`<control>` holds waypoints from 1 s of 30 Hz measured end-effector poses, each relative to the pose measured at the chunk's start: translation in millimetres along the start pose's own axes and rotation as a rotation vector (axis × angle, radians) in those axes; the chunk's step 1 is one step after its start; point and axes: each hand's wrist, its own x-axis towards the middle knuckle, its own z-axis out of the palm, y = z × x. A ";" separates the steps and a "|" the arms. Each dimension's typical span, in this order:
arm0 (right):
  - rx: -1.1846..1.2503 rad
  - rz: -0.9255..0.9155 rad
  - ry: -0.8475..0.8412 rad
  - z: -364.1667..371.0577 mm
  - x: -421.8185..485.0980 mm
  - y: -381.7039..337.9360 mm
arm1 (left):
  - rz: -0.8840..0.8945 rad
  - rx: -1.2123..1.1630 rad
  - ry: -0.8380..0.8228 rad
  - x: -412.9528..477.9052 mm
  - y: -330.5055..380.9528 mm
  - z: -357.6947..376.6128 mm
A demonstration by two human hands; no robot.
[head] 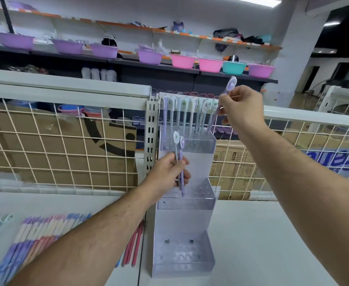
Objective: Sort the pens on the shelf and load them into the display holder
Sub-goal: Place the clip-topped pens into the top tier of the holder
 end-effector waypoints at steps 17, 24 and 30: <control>-0.396 0.053 -0.148 26.6 -12.9 25.0 | 0.000 0.033 -0.021 2.3 -2.9 -2.6; -0.259 0.133 -0.401 23.7 -60.7 34.2 | -0.008 0.034 -0.066 0.6 0.8 -2.1; -0.064 0.232 -0.543 33.1 -86.1 42.9 | 0.014 0.053 -0.101 -6.6 9.3 0.9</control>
